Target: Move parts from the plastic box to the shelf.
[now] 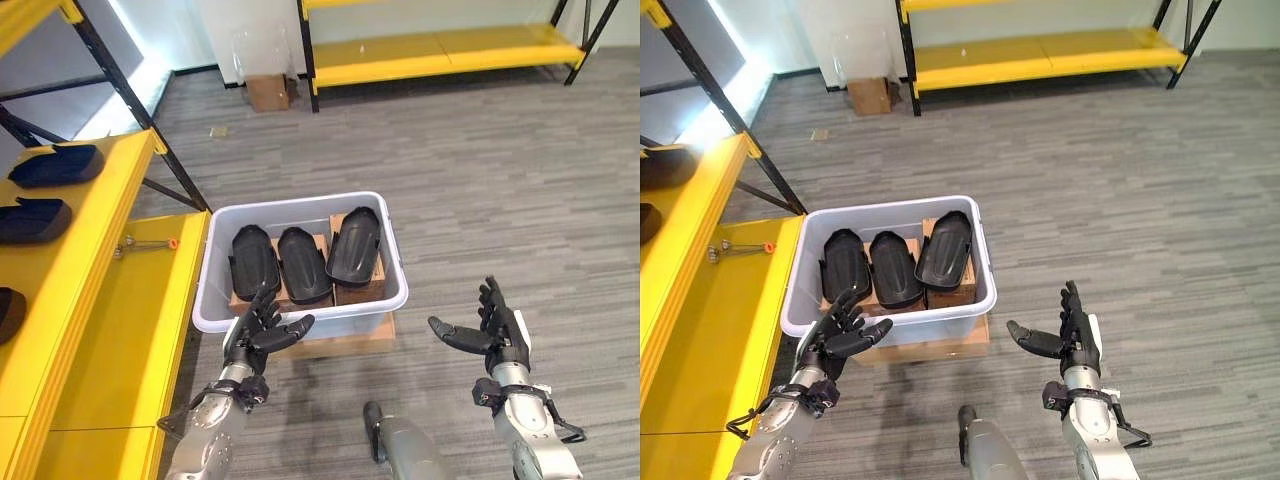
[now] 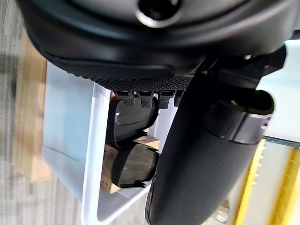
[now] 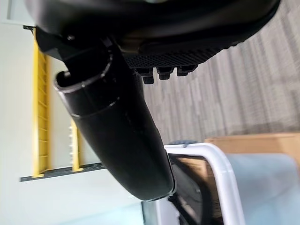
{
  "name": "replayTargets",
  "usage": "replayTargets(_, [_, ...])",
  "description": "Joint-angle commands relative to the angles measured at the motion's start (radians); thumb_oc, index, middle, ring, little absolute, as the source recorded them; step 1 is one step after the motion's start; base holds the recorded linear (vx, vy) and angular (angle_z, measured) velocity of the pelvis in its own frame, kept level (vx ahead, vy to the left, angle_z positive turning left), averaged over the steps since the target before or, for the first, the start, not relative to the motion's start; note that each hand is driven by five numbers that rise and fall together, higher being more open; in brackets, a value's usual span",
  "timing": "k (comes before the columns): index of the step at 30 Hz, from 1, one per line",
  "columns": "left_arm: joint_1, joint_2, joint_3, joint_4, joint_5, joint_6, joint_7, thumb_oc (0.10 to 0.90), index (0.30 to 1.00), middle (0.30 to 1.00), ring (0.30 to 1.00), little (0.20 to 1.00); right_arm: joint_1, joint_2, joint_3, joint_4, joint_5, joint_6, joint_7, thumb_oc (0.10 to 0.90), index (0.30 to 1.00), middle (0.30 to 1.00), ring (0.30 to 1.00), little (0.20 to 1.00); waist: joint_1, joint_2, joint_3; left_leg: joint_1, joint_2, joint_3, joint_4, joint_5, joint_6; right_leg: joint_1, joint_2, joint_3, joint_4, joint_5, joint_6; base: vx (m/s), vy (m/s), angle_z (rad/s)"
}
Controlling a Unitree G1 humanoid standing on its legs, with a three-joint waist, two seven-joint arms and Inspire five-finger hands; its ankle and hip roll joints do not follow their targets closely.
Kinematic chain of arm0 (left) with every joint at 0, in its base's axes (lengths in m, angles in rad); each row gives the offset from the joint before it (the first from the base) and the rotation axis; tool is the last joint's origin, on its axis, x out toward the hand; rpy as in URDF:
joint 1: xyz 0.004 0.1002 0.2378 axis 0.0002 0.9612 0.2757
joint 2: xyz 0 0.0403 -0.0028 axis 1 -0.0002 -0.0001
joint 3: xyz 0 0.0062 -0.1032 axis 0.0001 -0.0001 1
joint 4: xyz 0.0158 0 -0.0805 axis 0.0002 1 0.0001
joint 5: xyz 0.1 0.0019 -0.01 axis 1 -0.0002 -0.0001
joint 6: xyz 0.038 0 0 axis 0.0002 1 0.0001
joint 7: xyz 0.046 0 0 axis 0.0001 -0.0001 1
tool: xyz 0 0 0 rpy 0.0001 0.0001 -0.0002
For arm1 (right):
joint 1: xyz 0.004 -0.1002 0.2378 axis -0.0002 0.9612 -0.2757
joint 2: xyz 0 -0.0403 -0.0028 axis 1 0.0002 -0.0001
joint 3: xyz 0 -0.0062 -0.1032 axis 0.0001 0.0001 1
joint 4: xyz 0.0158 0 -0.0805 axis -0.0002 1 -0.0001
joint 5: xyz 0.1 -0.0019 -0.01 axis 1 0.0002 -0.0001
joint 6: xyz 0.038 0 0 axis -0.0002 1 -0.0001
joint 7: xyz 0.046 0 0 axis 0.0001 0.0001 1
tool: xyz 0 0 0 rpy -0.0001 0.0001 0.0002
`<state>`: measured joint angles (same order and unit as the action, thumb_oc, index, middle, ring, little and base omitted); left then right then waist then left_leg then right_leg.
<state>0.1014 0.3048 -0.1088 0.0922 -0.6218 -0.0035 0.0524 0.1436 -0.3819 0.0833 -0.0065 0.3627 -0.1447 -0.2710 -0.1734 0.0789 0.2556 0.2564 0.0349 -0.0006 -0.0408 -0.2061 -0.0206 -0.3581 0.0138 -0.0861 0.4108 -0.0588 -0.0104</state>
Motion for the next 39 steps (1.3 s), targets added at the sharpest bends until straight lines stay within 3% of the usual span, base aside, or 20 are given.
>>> replayTargets(1, [-0.043,0.050,0.042,-0.092,-0.027,-0.094,-0.009,0.900,1.000,1.000,1.000,1.000,-0.051,-0.017,-0.035,-0.126,0.018,-0.145,-0.009,0.900,1.000,1.000,1.000,1.000,-0.019,-0.019,-0.056,0.036,-0.059,0.033,-0.038,0.003,0.066,-0.020,-0.071,-0.015,-0.129,0.122,0.099,0.05,-0.013,0.03])
replayTargets(21, [-0.050,0.035,0.030,-0.127,-0.014,-0.077,0.024,0.900,1.000,1.000,1.000,1.000,-0.042,-0.016,-0.049,-0.191,0.017,-0.114,-0.023,0.900,1.000,1.000,1.000,1.000,-0.024,-0.014,-0.060,0.030,-0.049,0.048,-0.035,-0.009,0.058,-0.066,-0.078,-0.032,-0.065,0.098,0.095,0.03,-0.005,0.00])
replayTargets(31, [-0.023,0.031,0.072,-0.114,0.003,-0.121,0.145,0.900,1.000,1.000,1.000,1.000,-0.011,0.008,-0.043,-0.192,0.017,-0.114,-0.042,0.900,1.000,1.000,1.000,1.000,-0.022,-0.023,-0.075,0.046,-0.053,0.065,-0.012,-0.025,0.062,-0.034,-0.089,-0.046,-0.072,0.092,0.097,0.07,-0.050,0.04])
replayTargets(36, [-0.016,0.030,0.093,-0.119,0.020,-0.119,0.181,0.900,1.000,1.000,1.000,1.000,0.001,0.009,-0.038,-0.184,0.025,-0.080,-0.052,0.900,1.000,1.000,1.000,1.000,-0.024,-0.028,-0.094,0.070,-0.052,0.073,0.030,-0.033,0.055,-0.007,-0.090,-0.061,-0.080,0.076,0.087,0.09,-0.102,0.09])
replayTargets(39, [-0.019,0.033,0.084,-0.112,0.021,-0.124,0.212,0.900,1.000,1.000,1.000,1.000,-0.018,-0.004,-0.016,-0.137,0.015,-0.080,-0.039,0.900,1.000,1.000,1.000,1.000,-0.020,-0.018,-0.113,0.049,-0.017,0.089,0.191,0.114,0.001,0.076,-0.063,-0.082,-0.145,0.043,0.043,0.07,-0.135,0.14])
